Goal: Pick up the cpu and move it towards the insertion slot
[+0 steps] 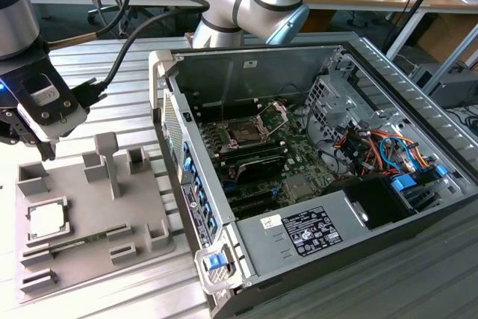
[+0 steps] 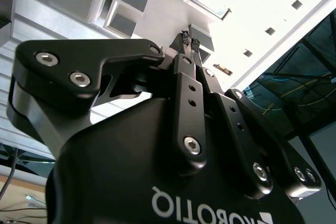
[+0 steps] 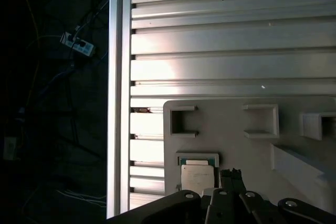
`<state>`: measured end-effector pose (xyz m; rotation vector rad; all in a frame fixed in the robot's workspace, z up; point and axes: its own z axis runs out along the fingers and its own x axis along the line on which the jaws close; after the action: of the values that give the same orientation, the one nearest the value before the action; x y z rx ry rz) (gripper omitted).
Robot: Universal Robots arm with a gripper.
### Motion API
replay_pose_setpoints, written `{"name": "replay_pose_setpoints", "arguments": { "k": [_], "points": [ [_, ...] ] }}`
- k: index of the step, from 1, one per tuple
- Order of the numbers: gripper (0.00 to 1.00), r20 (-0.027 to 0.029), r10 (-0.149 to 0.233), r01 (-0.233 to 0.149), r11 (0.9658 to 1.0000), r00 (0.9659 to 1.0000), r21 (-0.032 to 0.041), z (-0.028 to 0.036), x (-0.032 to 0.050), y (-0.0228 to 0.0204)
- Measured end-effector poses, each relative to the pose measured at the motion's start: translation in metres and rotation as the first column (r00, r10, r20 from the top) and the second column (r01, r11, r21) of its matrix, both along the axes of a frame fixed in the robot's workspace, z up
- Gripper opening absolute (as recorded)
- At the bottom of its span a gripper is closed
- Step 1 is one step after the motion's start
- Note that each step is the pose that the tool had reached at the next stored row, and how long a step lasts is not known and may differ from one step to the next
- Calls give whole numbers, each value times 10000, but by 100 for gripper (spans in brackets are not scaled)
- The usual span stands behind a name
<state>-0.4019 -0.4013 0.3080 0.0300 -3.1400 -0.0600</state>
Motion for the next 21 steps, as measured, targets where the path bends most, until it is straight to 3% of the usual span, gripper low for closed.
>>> {"name": "replay_pose_setpoints", "arguments": {
  "k": [21],
  "points": [
    [11, -1, 0, 0, 10000, 10000, -2, -62, -7, -2]
  ]
}}
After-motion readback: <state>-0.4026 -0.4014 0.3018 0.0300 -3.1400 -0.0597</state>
